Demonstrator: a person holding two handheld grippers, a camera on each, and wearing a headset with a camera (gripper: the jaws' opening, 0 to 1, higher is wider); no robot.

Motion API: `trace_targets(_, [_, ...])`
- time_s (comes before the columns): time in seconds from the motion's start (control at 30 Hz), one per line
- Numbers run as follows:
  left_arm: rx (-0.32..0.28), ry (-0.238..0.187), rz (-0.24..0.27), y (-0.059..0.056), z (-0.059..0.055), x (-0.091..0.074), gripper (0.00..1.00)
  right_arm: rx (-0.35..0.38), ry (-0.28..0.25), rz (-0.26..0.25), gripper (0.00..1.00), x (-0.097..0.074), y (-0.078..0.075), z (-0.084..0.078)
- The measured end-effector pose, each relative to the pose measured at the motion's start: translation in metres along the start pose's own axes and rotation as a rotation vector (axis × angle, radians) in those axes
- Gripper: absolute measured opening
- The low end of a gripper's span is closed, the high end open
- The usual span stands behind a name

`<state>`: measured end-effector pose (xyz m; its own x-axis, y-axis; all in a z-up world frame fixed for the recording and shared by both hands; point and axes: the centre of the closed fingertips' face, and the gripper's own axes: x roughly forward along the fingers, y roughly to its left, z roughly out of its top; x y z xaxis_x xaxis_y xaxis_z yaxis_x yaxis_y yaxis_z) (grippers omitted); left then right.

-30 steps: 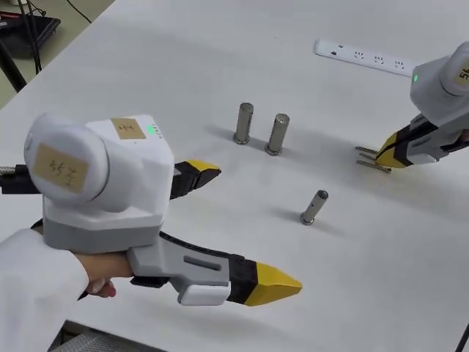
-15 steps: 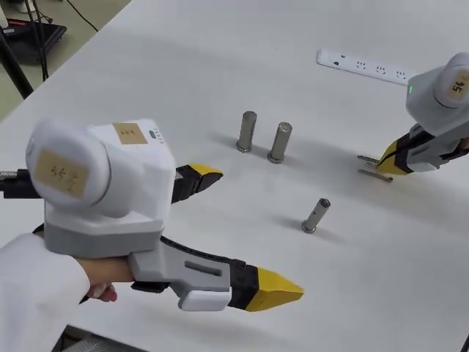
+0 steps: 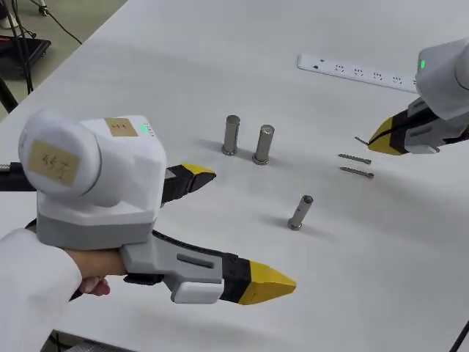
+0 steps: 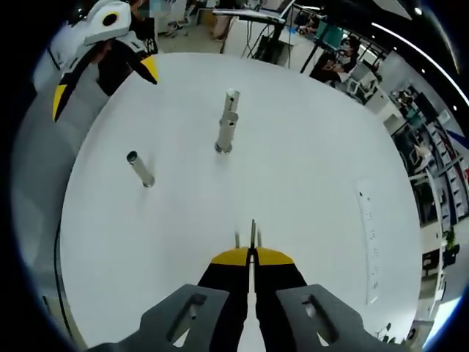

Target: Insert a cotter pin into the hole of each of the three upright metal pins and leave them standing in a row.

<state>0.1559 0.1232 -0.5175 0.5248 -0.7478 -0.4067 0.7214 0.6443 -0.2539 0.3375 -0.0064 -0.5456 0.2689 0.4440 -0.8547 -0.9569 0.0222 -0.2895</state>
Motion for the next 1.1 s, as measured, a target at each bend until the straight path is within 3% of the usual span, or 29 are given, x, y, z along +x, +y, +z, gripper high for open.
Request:
trace_targets(0.1, [0.004,-0.002,-0.004,-0.001,0.004,0.002,0.99,-0.014,-0.029,-0.045,0.00,-0.012,0.001,0.007])
trace_targets(0.37, [0.013,0.013,-0.023,-0.007,0.011,0.006,0.92,-0.041,-0.133,-0.126,0.00,-0.047,0.026,0.031])
trace_targets(0.6, [-0.011,-0.004,-0.046,-0.014,0.020,0.009,0.87,-0.029,-0.216,-0.199,0.00,-0.070,0.046,0.052])
trace_targets(0.77, [-0.044,-0.027,-0.063,-0.018,0.029,0.012,0.82,-0.011,-0.255,-0.249,0.00,-0.078,0.065,0.059])
trace_targets(0.9, [-0.035,0.003,-0.074,-0.023,0.028,0.017,0.76,0.006,-0.272,-0.261,0.00,-0.083,0.082,0.061])
trace_targets(1.1, [-0.098,0.002,-0.133,-0.036,0.034,0.026,0.66,0.030,-0.278,-0.279,0.00,-0.085,0.097,0.056])
